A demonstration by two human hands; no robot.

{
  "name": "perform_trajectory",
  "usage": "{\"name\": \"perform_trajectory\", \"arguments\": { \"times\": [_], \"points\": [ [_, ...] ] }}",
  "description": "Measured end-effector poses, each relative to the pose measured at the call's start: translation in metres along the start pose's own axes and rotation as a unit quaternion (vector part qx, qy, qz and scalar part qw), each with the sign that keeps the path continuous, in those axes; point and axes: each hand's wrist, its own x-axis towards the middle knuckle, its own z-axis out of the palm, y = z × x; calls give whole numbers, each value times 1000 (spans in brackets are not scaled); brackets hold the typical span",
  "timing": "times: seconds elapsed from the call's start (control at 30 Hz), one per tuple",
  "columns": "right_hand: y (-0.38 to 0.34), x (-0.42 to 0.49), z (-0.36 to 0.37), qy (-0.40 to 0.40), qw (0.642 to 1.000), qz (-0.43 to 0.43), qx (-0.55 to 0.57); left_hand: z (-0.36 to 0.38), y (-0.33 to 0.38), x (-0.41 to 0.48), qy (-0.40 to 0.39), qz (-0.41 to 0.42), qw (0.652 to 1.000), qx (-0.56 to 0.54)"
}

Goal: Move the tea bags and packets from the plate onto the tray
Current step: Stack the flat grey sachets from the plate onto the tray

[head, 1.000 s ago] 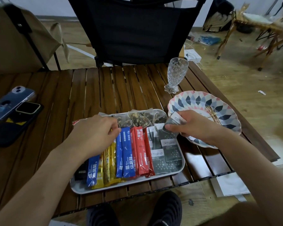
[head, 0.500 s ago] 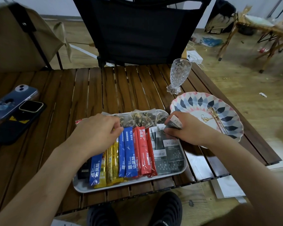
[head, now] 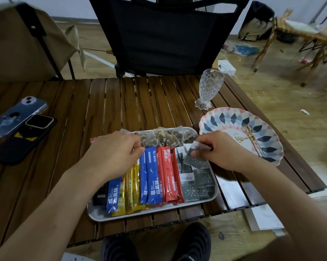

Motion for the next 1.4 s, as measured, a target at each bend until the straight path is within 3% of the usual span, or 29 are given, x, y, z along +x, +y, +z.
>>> {"name": "perform_trajectory", "arguments": {
  "times": [0.17,0.4,0.63,1.0,1.13,1.23,1.33,1.4],
  "points": [
    [-3,4,14,-19,1000,-10,-10,-2,0,-1,-6,2,1000,-3],
    [1,6,14,61,995,-45,-64,-3,0,-2,-10,1,1000,-13],
    [-1,0,22,-4,981,-89,-173,-3,2,-2,-4,4,1000,-9],
    [-8,6,41,9,989,-94,-113,-2,0,-2,-4,-1,1000,-5],
    [-1,1,8,50,995,-46,-70,-2,-1,-2,-1,-2,1000,2],
    [30,-2,-18,117,987,59,-93,-1,-1,-1,-1,-2,1000,1],
    [65,-8,-30,86,970,197,-114,1,-1,-1,-5,1,1000,1],
    [77,-10,-33,54,963,234,-120,2,-1,0,-5,4,1000,3]
  ]
}}
